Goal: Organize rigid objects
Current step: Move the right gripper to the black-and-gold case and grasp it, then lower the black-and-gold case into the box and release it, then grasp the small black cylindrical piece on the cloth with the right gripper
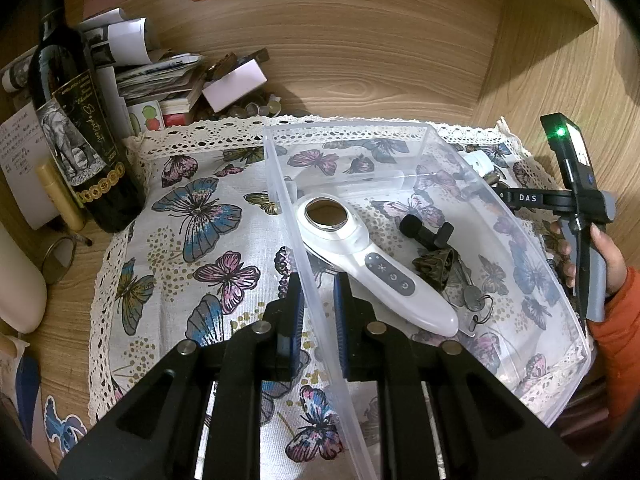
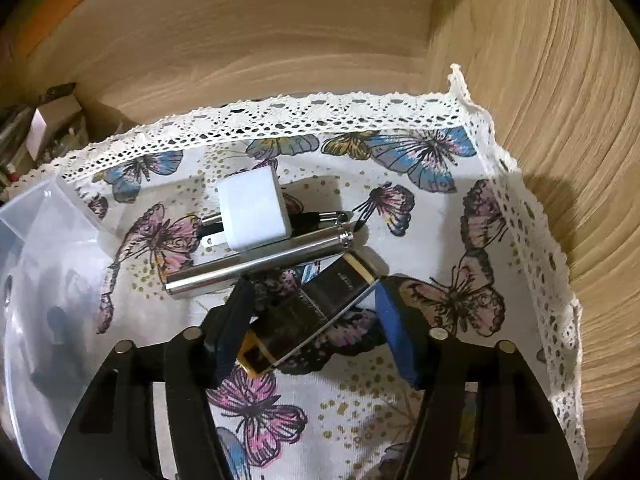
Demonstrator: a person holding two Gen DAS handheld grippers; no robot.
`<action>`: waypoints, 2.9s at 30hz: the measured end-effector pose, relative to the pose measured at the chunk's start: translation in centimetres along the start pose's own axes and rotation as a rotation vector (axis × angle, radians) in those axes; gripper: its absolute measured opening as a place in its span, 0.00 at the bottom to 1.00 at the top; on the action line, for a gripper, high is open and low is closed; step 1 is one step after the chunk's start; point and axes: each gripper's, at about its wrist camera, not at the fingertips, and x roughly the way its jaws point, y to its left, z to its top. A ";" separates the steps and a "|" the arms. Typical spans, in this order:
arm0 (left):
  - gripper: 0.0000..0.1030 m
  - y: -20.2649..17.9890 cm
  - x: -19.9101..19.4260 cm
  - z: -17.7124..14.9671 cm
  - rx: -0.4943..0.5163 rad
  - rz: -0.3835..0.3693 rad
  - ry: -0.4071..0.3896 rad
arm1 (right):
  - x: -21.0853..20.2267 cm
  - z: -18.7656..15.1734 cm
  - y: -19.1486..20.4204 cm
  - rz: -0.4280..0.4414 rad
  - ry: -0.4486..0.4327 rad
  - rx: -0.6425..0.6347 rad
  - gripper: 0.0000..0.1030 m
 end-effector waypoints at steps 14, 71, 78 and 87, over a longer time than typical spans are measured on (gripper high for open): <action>0.14 0.0 0.0 0.0 0.000 0.000 0.000 | -2.8 -2.9 -0.8 0.006 -0.041 -0.037 0.21; 0.14 -0.1 0.0 -0.1 0.007 0.000 -0.003 | -8.0 -1.9 17.6 0.297 -0.051 -0.463 0.25; 0.14 0.0 0.0 -0.1 0.005 -0.001 -0.003 | -10.5 -1.9 15.9 0.295 -0.123 -0.418 0.29; 0.14 -0.1 0.0 -0.1 0.006 -0.001 -0.004 | -14.0 -2.6 12.4 0.252 -0.237 -0.338 0.42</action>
